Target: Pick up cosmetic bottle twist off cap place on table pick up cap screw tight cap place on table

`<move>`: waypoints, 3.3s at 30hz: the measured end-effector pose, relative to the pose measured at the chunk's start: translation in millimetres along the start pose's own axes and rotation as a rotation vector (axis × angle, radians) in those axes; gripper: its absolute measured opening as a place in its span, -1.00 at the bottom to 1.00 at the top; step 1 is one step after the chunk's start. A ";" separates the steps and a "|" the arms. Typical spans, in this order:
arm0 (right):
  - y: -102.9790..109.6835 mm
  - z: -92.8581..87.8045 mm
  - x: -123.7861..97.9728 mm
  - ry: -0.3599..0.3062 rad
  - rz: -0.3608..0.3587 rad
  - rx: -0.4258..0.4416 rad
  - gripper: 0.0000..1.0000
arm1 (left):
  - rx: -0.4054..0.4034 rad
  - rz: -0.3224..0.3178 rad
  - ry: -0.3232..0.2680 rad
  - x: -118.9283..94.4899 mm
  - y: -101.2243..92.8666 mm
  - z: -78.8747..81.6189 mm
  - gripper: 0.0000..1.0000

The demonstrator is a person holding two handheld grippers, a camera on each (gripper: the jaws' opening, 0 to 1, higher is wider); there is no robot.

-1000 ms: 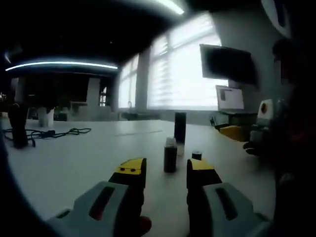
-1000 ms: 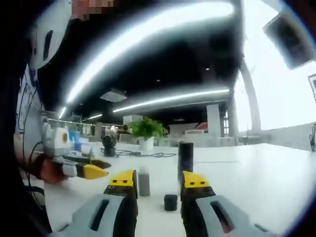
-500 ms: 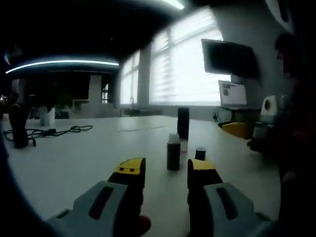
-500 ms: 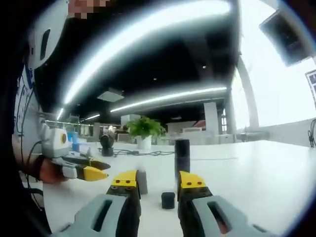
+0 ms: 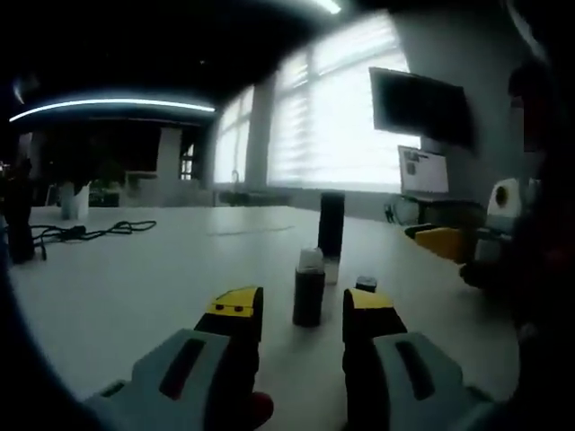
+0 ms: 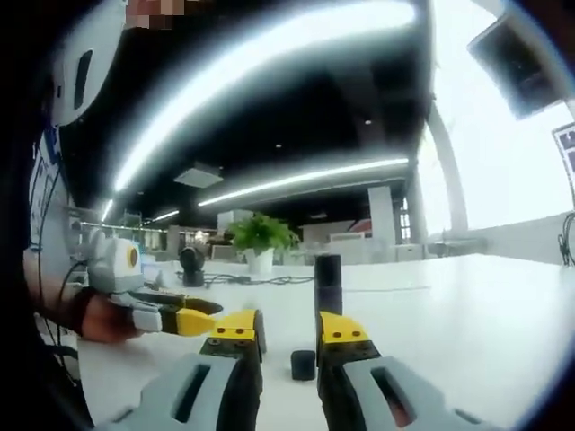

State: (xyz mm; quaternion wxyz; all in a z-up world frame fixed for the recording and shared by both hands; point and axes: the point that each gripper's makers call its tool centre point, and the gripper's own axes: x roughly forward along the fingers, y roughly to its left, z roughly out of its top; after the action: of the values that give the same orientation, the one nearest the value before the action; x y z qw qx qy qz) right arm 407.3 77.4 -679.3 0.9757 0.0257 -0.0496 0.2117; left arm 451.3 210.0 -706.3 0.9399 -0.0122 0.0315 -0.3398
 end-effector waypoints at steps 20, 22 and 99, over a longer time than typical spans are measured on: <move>0.0 3.0 -0.6 -0.011 -0.006 0.004 -0.67 | 0.001 0.004 0.089 36.8 -8.1 -15.7 -0.49; 0.4 3.0 -0.6 -0.010 -0.005 0.004 -0.67 | 0.008 0.010 0.090 38.6 -8.6 -15.9 -0.50; -3.6 -1.8 1.2 0.017 -0.025 -0.011 -0.76 | 0.030 -0.249 -0.087 -5.8 -43.2 26.2 -0.82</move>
State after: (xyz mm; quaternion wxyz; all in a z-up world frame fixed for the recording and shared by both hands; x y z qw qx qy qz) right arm 410.1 74.7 -681.0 0.9788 0.0194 -0.0423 0.1995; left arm 421.0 180.5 -678.0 0.8911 -0.0167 -0.0159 -0.4533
